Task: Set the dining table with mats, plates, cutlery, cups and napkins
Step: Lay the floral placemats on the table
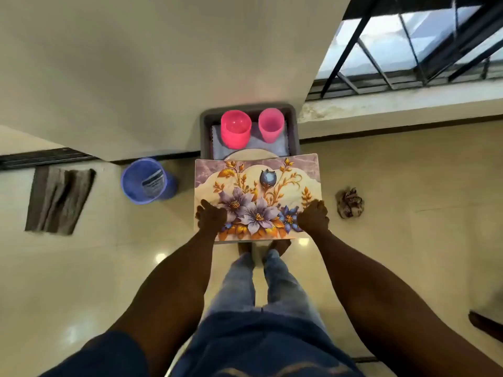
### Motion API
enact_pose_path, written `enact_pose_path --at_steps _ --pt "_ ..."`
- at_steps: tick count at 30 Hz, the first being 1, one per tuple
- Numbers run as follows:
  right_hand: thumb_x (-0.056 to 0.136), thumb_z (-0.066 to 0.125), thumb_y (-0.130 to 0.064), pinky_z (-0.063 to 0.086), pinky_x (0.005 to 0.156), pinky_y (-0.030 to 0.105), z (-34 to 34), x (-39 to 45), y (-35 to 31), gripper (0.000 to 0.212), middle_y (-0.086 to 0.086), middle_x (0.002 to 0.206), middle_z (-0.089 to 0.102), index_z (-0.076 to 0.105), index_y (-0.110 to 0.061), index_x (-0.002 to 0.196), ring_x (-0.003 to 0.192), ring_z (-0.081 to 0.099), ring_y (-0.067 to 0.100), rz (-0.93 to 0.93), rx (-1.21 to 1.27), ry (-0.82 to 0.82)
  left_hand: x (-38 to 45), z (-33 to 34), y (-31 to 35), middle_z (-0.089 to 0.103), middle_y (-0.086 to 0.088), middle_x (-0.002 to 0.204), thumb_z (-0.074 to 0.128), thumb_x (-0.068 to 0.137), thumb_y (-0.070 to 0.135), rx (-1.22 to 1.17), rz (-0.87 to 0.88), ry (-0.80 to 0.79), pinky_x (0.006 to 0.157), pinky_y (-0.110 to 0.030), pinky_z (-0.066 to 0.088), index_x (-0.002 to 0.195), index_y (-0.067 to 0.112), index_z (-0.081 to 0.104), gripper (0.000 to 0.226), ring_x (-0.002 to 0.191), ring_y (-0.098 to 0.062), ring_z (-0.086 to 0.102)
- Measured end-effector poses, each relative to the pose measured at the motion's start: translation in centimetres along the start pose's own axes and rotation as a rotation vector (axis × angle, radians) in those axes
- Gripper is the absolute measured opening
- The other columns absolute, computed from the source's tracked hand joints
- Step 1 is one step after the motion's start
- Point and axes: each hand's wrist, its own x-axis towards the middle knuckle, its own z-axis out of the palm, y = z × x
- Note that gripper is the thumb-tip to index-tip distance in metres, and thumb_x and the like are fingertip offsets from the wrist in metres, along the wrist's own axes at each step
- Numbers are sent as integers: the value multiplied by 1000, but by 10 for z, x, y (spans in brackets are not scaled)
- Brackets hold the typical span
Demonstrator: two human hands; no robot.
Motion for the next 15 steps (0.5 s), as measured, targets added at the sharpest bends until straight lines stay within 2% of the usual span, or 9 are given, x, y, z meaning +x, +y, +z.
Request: enact_pose_path --at_steps 3,6,9,12,15 --pt "92 58 -22 32 107 47 -6 27 4 58 20 141 37 32 0 138 133 35 37 73 100 55 21 6 -2 26 -24 153 60 90 32 -57 -132 174 114 -51 27 151 4 19 79 141 -42 24" --pt "93 57 -22 35 106 47 -13 50 6 52 21 139 43 34 -1 136 131 42 39 153 200 19 37 9 0 31 -23 150 59 90 35 -121 -186 154 115 -50 26 148 4 25 74 140 -41 29" --pt "93 57 -21 43 99 46 -12 66 9 48 23 133 52 39 2 131 123 52 41 152 329 -23 47 7 0 39 -23 143 58 92 30 -150 -184 149 111 -47 31 142 4 32 62 133 -40 38" --pt "87 59 -28 47 93 43 -7 74 14 50 22 125 58 47 2 124 117 57 40 153 389 11 53 5 -7 39 -25 141 56 94 29 -93 -163 149 107 -47 35 138 3 36 55 130 -41 39" --pt "91 59 -20 48 87 39 -7 75 9 40 20 122 59 48 0 123 113 58 37 163 464 18 54 3 -11 39 -25 139 54 96 28 -51 -147 178 105 -47 37 135 1 40 50 128 -40 40"
